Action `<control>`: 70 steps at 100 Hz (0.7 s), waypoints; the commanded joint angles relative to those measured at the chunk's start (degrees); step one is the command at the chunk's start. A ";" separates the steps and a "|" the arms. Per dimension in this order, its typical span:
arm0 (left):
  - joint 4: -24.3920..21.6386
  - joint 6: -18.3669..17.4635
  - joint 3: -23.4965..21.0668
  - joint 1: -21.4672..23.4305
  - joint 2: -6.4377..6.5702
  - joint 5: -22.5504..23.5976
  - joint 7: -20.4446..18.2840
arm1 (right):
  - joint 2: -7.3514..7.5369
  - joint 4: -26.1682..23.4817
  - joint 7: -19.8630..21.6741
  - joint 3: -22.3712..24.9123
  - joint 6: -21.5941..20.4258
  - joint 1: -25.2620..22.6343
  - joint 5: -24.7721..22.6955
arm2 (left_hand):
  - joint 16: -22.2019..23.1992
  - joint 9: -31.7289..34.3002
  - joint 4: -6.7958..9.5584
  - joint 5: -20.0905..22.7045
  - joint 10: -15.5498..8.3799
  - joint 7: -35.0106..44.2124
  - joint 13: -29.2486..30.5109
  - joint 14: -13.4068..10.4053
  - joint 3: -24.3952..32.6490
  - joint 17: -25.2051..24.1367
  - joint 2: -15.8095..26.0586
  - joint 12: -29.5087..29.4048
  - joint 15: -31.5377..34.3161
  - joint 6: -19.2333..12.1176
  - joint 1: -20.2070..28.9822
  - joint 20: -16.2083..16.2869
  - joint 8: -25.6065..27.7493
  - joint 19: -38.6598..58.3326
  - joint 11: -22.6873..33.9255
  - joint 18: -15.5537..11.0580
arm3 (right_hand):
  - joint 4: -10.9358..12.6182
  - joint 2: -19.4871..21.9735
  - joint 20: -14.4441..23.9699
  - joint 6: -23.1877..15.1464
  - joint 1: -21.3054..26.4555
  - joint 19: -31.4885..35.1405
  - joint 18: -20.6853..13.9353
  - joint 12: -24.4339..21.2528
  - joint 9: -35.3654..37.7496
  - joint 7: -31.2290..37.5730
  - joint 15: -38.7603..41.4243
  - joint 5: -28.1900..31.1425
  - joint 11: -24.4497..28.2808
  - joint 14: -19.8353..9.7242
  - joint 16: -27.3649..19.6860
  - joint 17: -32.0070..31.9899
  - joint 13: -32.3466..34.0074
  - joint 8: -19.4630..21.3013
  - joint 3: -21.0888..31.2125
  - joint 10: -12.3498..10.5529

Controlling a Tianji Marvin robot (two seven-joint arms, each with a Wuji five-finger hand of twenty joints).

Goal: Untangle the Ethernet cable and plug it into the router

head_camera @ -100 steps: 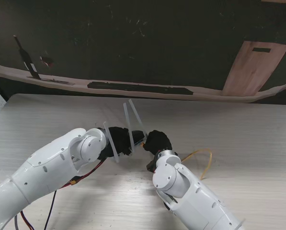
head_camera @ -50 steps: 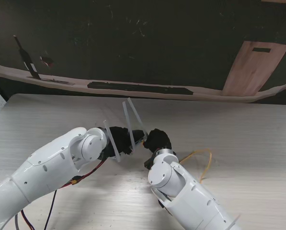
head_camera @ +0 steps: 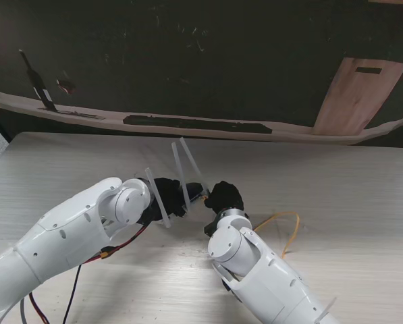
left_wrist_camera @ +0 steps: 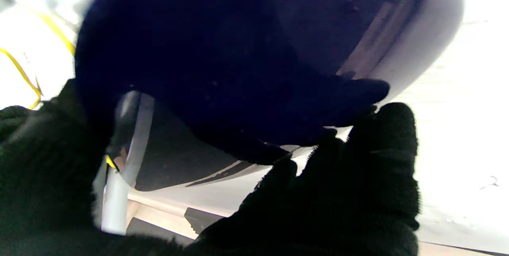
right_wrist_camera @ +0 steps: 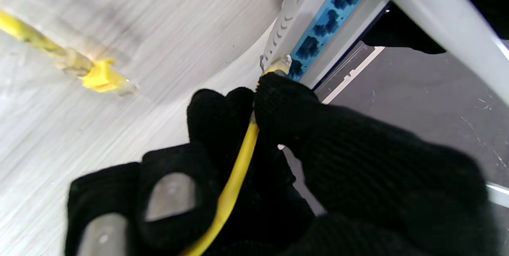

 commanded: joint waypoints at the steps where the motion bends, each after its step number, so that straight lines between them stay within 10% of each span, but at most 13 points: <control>1: 1.77 0.25 1.91 2.43 -0.28 -1.11 -3.04 | -0.49 -0.86 1.16 -0.39 -0.68 -0.59 0.36 | 5.12 7.64 -0.16 7.29 -21.46 20.11 6.62 -16.52 15.45 -0.59 7.51 6.85 14.21 -21.76 30.91 1.62 4.37 0.76 17.15 -13.96 | 0.94 2.68 1.49 3.10 2.90 12.77 -11.72 1.01 8.00 2.45 6.33 2.28 6.90 -2.62 1.64 1.80 -0.59 1.74 2.52 12.81; 70: 1.60 1.06 2.22 2.74 -0.33 -0.02 -2.27 | -0.80 -1.39 0.38 0.09 -0.47 -1.13 1.26 | 5.19 7.62 -0.49 7.07 -21.34 20.06 6.58 -16.30 15.42 -0.76 7.55 6.98 14.39 -21.45 31.06 1.90 4.35 0.89 17.21 -13.82 | 0.98 2.83 1.66 3.23 3.03 12.77 -11.79 0.93 7.93 2.46 6.30 2.24 6.93 -2.56 1.74 1.81 -0.59 1.73 2.41 12.89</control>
